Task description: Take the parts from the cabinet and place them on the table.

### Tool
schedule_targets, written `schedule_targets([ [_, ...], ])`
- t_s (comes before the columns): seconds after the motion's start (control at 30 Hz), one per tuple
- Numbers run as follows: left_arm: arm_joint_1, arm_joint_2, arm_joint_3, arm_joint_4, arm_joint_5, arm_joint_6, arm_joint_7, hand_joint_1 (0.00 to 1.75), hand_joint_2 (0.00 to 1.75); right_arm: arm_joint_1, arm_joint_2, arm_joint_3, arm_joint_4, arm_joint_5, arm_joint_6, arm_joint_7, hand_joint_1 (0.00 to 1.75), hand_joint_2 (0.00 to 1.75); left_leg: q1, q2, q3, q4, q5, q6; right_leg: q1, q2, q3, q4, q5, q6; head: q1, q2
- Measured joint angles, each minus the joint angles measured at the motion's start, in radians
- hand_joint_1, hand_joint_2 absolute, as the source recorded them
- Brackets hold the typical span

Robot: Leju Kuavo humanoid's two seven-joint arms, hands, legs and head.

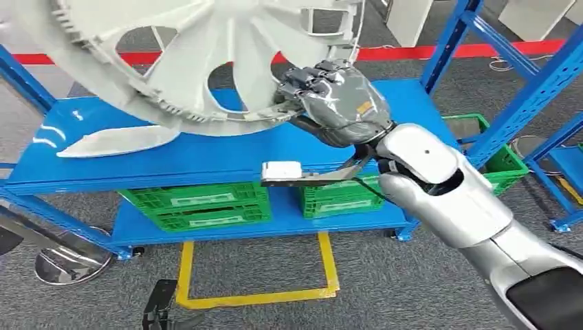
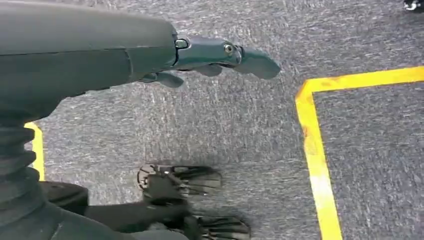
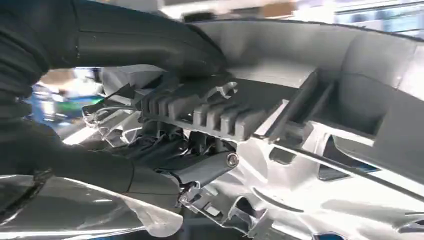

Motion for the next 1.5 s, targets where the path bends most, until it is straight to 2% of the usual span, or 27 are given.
schedule_targets([
  [0.1,0.001,0.0,0.0,0.0,0.0,0.0,0.002,0.0,1.75,0.0,0.003,0.017,-0.01,-0.002,0.001,0.0,1.75,1.75,0.003,0.001,-0.015,-0.011,0.028,0.02,0.0,-0.001,-0.011,-0.008,0.019,0.019,0.001,0.0],
  [0.17,-0.003,0.0,0.0,0.0,-0.001,0.0,0.002,0.0,1.75,-0.003,0.003,0.023,-0.012,-0.006,0.001,0.0,1.75,1.75,0.005,0.006,-0.04,-0.012,0.051,0.035,-0.004,0.002,-0.043,0.051,-0.074,0.027,0.004,0.0],
  [0.23,-0.003,-0.001,0.001,0.0,-0.001,0.002,0.002,0.0,1.75,-0.002,0.003,0.027,-0.014,-0.017,0.001,-0.001,1.75,1.75,0.005,0.007,-0.069,-0.011,0.074,0.038,-0.007,0.001,-0.082,0.21,-0.183,0.034,0.003,0.0],
  [0.27,-0.003,-0.001,0.001,0.0,-0.001,0.005,0.002,0.0,1.75,-0.001,0.003,0.028,-0.014,-0.025,0.0,-0.002,1.75,1.75,0.005,0.007,-0.085,-0.011,0.081,0.038,-0.007,0.001,-0.095,0.277,-0.203,0.038,0.005,0.0],
  [0.33,-0.001,-0.001,0.001,0.0,-0.003,0.006,-0.007,0.0,1.75,0.002,0.002,0.026,-0.014,-0.045,0.0,-0.007,1.75,1.75,0.005,0.007,-0.113,-0.01,0.102,0.034,-0.009,0.001,-0.075,0.307,-0.154,0.041,0.004,0.0],
  [0.37,0.0,-0.001,0.001,0.0,-0.005,0.007,-0.011,0.0,1.75,0.002,0.002,0.024,-0.014,-0.053,0.0,-0.013,1.75,1.75,0.005,0.008,-0.126,-0.01,0.111,0.031,-0.009,0.001,-0.045,0.277,-0.106,0.039,0.004,0.0],
  [0.4,0.0,-0.001,0.001,0.0,-0.005,0.008,-0.016,0.0,1.75,0.001,0.001,0.022,-0.014,-0.06,-0.001,-0.017,1.75,1.75,0.005,0.008,-0.139,-0.008,0.122,0.028,-0.009,0.0,0.014,0.202,-0.07,0.036,0.005,0.0],
  [0.43,0.0,-0.001,0.001,0.0,-0.005,0.009,-0.022,0.0,1.75,0.001,0.001,0.02,-0.016,-0.063,-0.002,-0.018,1.75,1.75,0.005,0.008,-0.145,-0.007,0.13,0.024,-0.009,-0.001,0.074,0.119,-0.075,0.032,0.004,0.0],
  [0.47,0.0,-0.001,0.001,0.0,-0.005,0.009,-0.028,0.0,1.75,-0.001,0.001,0.018,-0.021,-0.068,-0.002,-0.018,1.75,1.75,-0.001,0.007,-0.152,-0.004,0.136,0.018,-0.004,-0.003,0.151,0.018,-0.12,0.028,0.005,0.0],
  [0.5,0.0,0.0,0.001,0.0,-0.005,0.01,-0.034,0.0,1.75,-0.003,0.001,0.016,-0.024,-0.071,-0.002,-0.019,1.75,1.75,-0.001,0.007,-0.153,-0.002,0.143,0.013,-0.005,-0.001,0.176,-0.032,-0.146,0.025,0.001,0.0],
  [0.6,0.003,0.0,0.001,0.0,-0.005,0.014,-0.041,0.0,1.75,-0.003,-0.002,0.011,-0.025,-0.074,-0.003,-0.019,1.75,1.75,0.002,0.009,-0.156,-0.006,0.163,-0.005,-0.003,0.002,0.154,-0.036,-0.136,0.006,0.003,0.0],
  [0.63,0.004,0.0,0.001,0.0,-0.004,0.015,-0.043,0.0,1.75,-0.005,-0.002,0.011,-0.025,-0.075,-0.003,-0.019,1.75,1.75,0.006,0.007,-0.163,0.004,0.144,-0.012,-0.008,-0.002,0.163,-0.037,-0.126,-0.005,0.004,0.0],
  [0.67,0.004,0.0,0.001,0.0,-0.004,0.019,-0.043,0.0,1.75,-0.006,-0.002,0.011,-0.026,-0.075,-0.003,-0.019,1.75,1.75,0.006,0.006,-0.176,0.04,0.101,-0.018,-0.008,-0.002,0.157,-0.037,-0.12,-0.013,-0.002,0.0],
  [0.73,0.006,0.0,0.001,0.0,-0.004,0.021,-0.051,0.0,1.75,-0.004,-0.002,0.01,-0.026,-0.08,-0.005,-0.027,1.75,1.75,0.009,0.006,-0.227,0.197,0.006,-0.027,-0.008,-0.002,0.144,-0.035,-0.108,-0.017,-0.002,0.0],
  [0.77,0.007,0.001,0.001,0.0,-0.003,0.021,-0.054,0.0,1.75,-0.003,-0.002,0.01,-0.026,-0.084,-0.005,-0.034,1.75,1.75,0.01,0.006,-0.253,0.281,-0.025,-0.03,-0.008,-0.001,0.136,-0.032,-0.104,-0.016,-0.003,0.0],
  [0.8,0.007,0.001,0.001,0.0,-0.002,0.021,-0.055,0.0,1.75,-0.001,-0.002,0.01,-0.026,-0.086,-0.005,-0.037,1.75,1.75,0.01,0.006,-0.259,0.315,-0.03,-0.031,-0.008,0.0,0.13,-0.03,-0.102,-0.016,-0.003,0.0],
  [0.87,0.007,0.002,0.001,0.0,-0.002,0.021,-0.055,0.0,1.75,0.005,-0.003,0.01,-0.026,-0.087,-0.006,-0.037,1.75,1.75,0.012,0.006,-0.205,0.248,0.019,-0.03,-0.008,0.0,0.123,-0.023,-0.1,-0.013,-0.003,0.0],
  [0.93,0.007,0.003,0.001,0.0,0.0,0.02,-0.055,0.0,1.75,0.004,-0.005,0.006,-0.029,-0.087,-0.008,-0.037,1.75,1.75,0.012,0.006,-0.106,0.074,0.087,-0.024,-0.008,0.0,0.12,-0.014,-0.102,-0.009,-0.003,0.0],
  [0.97,0.006,0.003,0.001,0.0,0.004,0.019,-0.054,0.0,1.75,0.004,-0.005,0.004,-0.031,-0.087,-0.011,-0.037,1.75,1.75,0.009,0.004,-0.078,0.04,0.064,-0.017,-0.004,0.0,0.112,-0.013,-0.103,-0.004,-0.003,0.0],
  [1.1,0.005,0.004,0.001,0.0,0.01,0.02,-0.045,0.0,1.75,0.004,-0.009,0.0,-0.037,-0.087,-0.015,-0.038,1.75,1.75,0.007,0.002,-0.087,0.014,0.066,0.005,-0.003,0.002,0.102,-0.013,-0.095,0.018,-0.001,0.0],
  [1.17,0.004,0.002,0.002,0.0,0.01,0.02,-0.043,0.0,1.75,0.003,-0.011,-0.003,-0.037,-0.087,-0.016,-0.042,1.75,1.75,0.013,0.005,-0.086,0.002,0.075,0.021,-0.005,0.002,0.077,0.02,-0.129,0.029,0.002,0.0],
  [1.27,0.004,0.002,0.002,0.0,0.01,0.02,-0.039,0.0,1.75,0.005,-0.016,-0.003,-0.037,-0.087,-0.016,-0.048,1.75,1.75,0.012,0.005,-0.096,0.003,0.08,0.029,-0.006,0.002,-0.038,0.263,-0.236,0.039,0.002,0.0],
  [1.3,0.004,0.002,0.003,0.0,0.01,0.02,-0.037,0.0,1.75,0.009,-0.017,-0.003,-0.037,-0.087,-0.016,-0.048,1.75,1.75,0.012,0.005,-0.097,0.004,0.08,0.029,-0.006,0.002,-0.062,0.31,-0.244,0.04,0.003,0.0],
  [1.37,0.004,0.002,0.004,0.0,0.01,0.02,-0.035,0.0,1.75,0.012,-0.022,-0.003,-0.037,-0.087,-0.015,-0.047,1.75,1.75,0.011,0.005,-0.097,0.005,0.081,0.029,-0.006,0.002,-0.041,0.261,-0.192,0.038,0.003,0.0],
  [1.43,0.003,0.001,0.005,0.0,0.01,0.02,-0.033,0.0,1.75,0.009,-0.023,-0.004,-0.039,-0.087,-0.016,-0.047,1.75,1.75,0.011,0.005,-0.097,0.01,0.081,0.028,-0.006,0.001,0.048,0.077,-0.095,0.031,0.003,0.0],
  [1.47,0.003,0.001,0.005,0.0,0.01,0.021,-0.031,0.0,1.75,0.008,-0.023,-0.006,-0.039,-0.087,-0.016,-0.048,1.75,1.75,0.011,0.005,-0.101,0.011,0.081,0.025,-0.005,0.0,0.075,0.014,-0.086,0.027,0.003,0.0],
  [1.5,0.002,0.001,0.005,0.0,0.01,0.021,-0.031,0.0,1.75,0.006,-0.023,-0.006,-0.04,-0.087,-0.018,-0.048,1.75,1.75,0.003,0.004,-0.107,0.018,0.084,0.019,-0.002,0.0,0.088,0.002,-0.084,0.026,0.002,0.0],
])
